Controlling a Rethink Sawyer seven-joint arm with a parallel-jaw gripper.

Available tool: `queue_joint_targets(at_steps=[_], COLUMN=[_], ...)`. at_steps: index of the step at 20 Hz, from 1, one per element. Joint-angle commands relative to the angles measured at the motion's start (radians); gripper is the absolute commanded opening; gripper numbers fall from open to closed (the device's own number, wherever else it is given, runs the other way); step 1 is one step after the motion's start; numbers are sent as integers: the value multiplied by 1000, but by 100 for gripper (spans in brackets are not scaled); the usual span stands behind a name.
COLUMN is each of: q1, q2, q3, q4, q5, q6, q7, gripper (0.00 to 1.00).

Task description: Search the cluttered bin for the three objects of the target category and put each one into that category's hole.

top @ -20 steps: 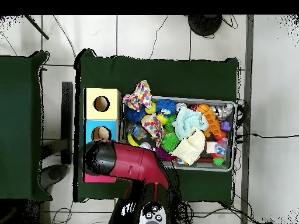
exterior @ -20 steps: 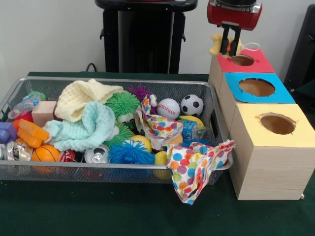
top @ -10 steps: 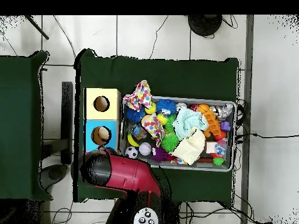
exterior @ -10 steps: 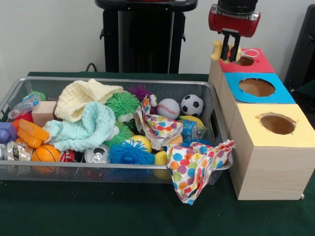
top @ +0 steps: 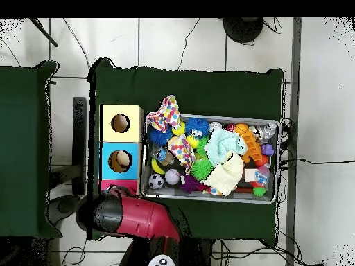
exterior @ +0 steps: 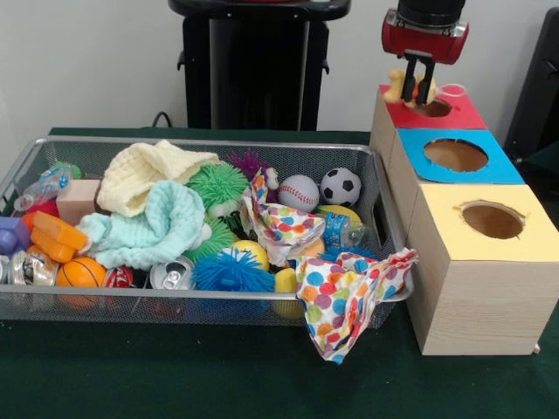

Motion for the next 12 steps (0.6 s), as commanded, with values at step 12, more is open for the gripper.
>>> queue_joint_targets(at_steps=[12], q1=[66], q2=[61], q3=[46], q4=[10], q5=[119], q6=[-6], q7=[273], gripper=[0])
